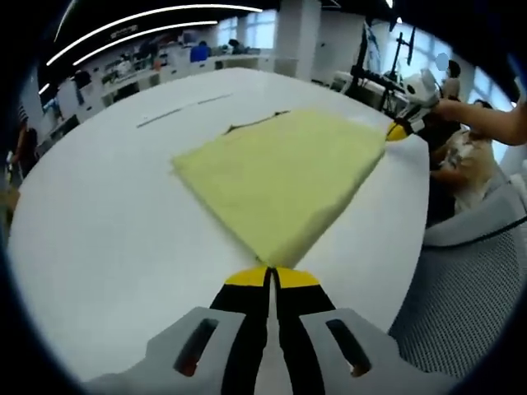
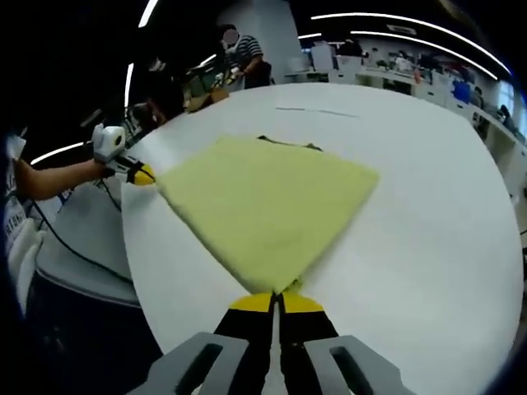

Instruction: Fold the garment on the visible template until the final outline fits inside the template.

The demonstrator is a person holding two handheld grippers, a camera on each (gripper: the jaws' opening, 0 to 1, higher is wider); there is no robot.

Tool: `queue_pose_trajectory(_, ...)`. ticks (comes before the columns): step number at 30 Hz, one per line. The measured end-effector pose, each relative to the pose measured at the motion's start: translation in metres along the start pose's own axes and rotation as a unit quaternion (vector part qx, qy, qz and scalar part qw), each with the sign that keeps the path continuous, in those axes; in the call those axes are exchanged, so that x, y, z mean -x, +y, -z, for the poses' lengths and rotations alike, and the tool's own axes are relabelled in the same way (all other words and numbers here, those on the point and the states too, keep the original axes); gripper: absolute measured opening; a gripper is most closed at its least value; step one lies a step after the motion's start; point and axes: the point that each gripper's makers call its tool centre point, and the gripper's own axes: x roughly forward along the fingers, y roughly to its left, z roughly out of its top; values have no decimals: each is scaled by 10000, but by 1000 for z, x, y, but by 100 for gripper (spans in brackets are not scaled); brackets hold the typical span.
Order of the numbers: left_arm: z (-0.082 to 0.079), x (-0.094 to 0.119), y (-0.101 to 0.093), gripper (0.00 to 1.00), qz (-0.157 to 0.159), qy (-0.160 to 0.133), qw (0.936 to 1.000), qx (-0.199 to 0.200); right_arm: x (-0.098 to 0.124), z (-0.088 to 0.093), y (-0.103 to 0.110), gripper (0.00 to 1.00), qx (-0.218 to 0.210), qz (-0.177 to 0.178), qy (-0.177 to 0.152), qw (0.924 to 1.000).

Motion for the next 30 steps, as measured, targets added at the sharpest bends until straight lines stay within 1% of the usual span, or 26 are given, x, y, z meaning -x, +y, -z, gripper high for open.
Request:
queue_pose_trajectory(1, -1, 1, -1, 3, 60, -55, 9997, 225, 1, -2, 0, 0, -58, -25, -71, 10000)
queue_pose_trajectory(3, -6, 3, 0, 8, 104, -246, 9985, 470, 2, -6, 1, 7, -114, 11, -156, 9998)
queue_pose_trajectory(7, -11, 6, 3, 18, 63, -439, 9969, 647, 4, -11, 2, 18, -141, 50, -289, 9995)
queue_pose_trajectory(9, -15, 8, 4, 22, 69, -556, 9955, 769, 5, -16, 5, 28, -173, 53, -383, 9991)
queue_pose_trajectory(12, -17, 9, 1, 25, 137, -589, 9945, 859, 5, -20, 8, 41, -194, 42, -459, 9987)
queue_pose_trajectory(15, -21, 11, -3, 36, 139, -681, 9942, 821, 5, -22, 14, 57, -323, -8, -443, 9985)
queue_pose_trajectory(16, -23, 11, -4, 39, 135, -735, 9939, 814, 5, -23, 16, 61, -327, -3, -478, 9983)
queue_pose_trajectory(17, -26, 12, -7, 41, 151, -805, 9934, 807, 6, -26, 19, 64, -307, -15, -579, 9978)
queue_pose_trajectory(21, -34, 16, -12, 52, 144, -991, 9922, 735, 11, -36, 30, 70, -327, -117, -835, 9959)
queue_pose_trajectory(23, -40, 18, -15, 55, 142, -1146, 9915, 602, 13, -40, 34, 75, -292, -121, -968, 9948)
queue_pose_trajectory(27, -47, 22, -18, 63, 131, -1305, 9899, 542, 18, -45, 42, 82, -248, -122, -1123, 9933)
queue_pose_trajectory(30, -50, 26, -20, 70, 78, -1385, 9893, 450, 20, -43, 47, 88, -154, -94, -1123, 9935)
